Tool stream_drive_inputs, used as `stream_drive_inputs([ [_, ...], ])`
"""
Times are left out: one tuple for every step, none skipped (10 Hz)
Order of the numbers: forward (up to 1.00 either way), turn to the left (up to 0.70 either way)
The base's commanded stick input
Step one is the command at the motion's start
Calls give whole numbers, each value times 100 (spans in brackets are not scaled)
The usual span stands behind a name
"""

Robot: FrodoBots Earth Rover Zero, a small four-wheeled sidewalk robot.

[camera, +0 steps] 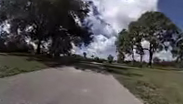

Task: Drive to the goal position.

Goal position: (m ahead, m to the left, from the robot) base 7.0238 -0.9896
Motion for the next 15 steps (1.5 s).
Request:
stream_drive_inputs([
  [70,0],
  [70,0],
  [70,0],
  [70,0],
  [70,0],
  [70,0],
  [70,0],
  [70,0],
  [70,0],
  [70,0],
  [70,0],
  [70,0],
  [70,0],
  [70,0],
  [70,7],
])
